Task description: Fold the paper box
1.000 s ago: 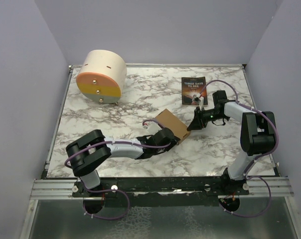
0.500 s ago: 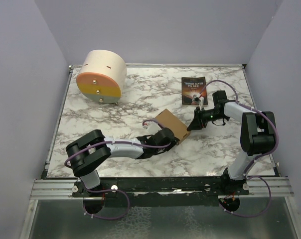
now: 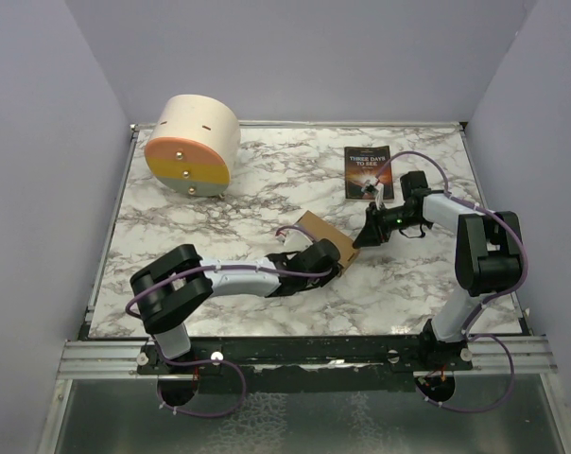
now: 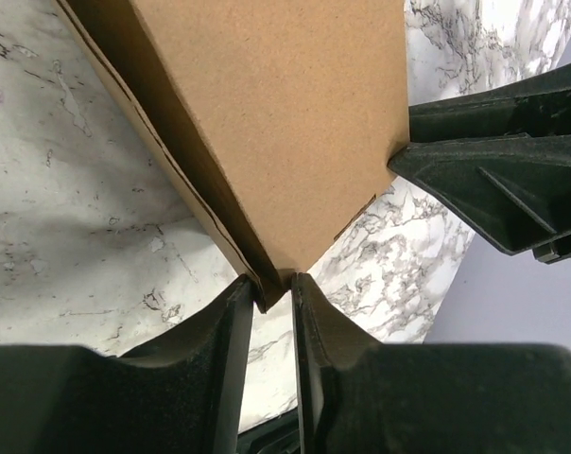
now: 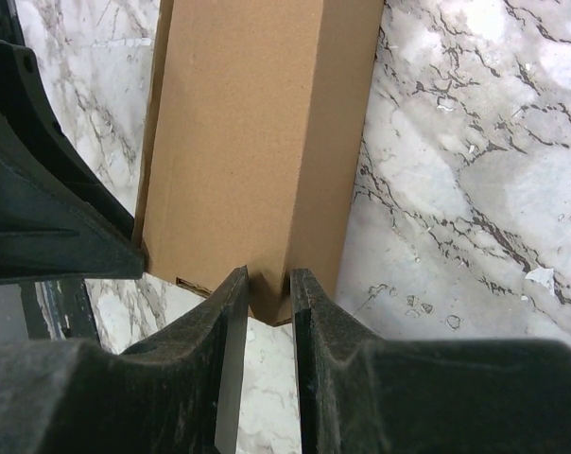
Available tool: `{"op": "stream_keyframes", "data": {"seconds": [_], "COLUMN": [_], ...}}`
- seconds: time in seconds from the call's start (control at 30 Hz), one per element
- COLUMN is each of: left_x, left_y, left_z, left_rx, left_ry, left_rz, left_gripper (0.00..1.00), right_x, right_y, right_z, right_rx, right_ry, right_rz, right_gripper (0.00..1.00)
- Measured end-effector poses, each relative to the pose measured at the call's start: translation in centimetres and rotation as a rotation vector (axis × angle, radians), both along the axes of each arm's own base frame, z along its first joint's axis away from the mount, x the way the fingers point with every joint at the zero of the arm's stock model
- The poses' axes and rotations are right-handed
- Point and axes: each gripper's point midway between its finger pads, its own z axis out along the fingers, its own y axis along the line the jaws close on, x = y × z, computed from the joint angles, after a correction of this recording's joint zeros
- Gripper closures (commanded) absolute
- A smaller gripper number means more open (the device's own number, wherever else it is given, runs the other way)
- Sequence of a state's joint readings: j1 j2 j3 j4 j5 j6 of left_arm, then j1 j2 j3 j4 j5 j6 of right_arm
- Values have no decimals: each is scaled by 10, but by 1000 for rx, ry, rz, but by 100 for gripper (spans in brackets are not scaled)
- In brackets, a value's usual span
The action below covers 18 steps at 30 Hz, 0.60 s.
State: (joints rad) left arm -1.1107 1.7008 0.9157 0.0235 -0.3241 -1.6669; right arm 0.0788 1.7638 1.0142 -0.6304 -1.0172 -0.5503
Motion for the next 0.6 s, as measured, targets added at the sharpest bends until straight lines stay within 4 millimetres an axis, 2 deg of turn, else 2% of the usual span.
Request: {"op": "stream_keyframes", "data": {"seconds": [0.17, 0.4, 0.53, 0.6], "left_x": [0, -2, -9, -14], "left_y": [0, 5, 19, 30], "left_z": [0, -2, -7, -7], "left_rx": [16, 51, 95, 124], "left_ry": [9, -17, -62, -96], "left_rz": [1, -38, -100, -141], "left_gripper": [70, 60, 51, 43], "right_x": [0, -1, 0, 1], "right_y": [2, 3, 0, 0], "right_z": [0, 0, 1, 3], "right_rx": [-1, -14, -34, -37], "right_ry": [-6, 7, -7, -15], "right_rz": [7, -1, -8, -9], "right_gripper": [75, 62, 58, 57]}}
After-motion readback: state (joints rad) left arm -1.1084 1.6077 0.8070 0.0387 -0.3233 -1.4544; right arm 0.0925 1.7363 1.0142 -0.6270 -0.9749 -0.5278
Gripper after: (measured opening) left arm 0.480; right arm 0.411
